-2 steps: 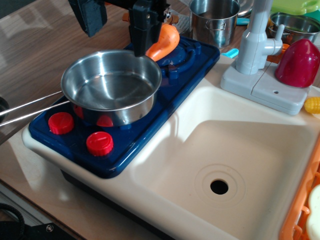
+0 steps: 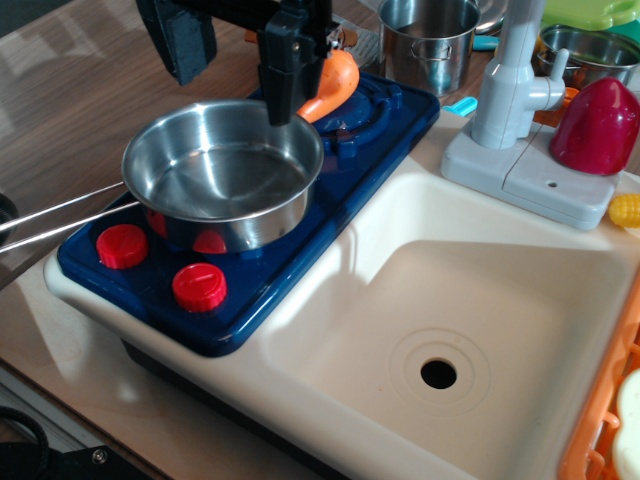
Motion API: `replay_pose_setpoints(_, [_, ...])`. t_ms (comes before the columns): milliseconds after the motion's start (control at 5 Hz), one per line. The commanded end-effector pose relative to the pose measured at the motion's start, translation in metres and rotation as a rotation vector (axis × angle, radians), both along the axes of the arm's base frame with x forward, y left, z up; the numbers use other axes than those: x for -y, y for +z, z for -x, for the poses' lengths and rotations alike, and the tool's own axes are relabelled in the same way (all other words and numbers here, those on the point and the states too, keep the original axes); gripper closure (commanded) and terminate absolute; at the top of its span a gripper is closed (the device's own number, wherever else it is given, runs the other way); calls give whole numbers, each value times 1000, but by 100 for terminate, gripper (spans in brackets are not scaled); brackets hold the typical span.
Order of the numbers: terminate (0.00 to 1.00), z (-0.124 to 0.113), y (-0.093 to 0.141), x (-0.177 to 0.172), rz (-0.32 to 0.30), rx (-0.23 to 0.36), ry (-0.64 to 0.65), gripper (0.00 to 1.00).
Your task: Put pan from stove to sink
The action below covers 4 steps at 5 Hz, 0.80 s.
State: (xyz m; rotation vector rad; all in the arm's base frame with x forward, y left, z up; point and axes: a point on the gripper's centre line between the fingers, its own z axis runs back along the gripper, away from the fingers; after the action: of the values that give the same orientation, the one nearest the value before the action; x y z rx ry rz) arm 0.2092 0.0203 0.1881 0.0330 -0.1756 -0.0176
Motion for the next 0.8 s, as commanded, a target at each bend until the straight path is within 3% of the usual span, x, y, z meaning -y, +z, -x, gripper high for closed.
replay_pose_setpoints(0, [0, -7, -2, -21, -15, 83, -181, 0])
replay_pose_setpoints(400, [0, -5, -18, -39, -17, 136, -279, 0])
replay_pose_setpoints(600, [0, -8, -30, -53, 32, 146, -294, 0])
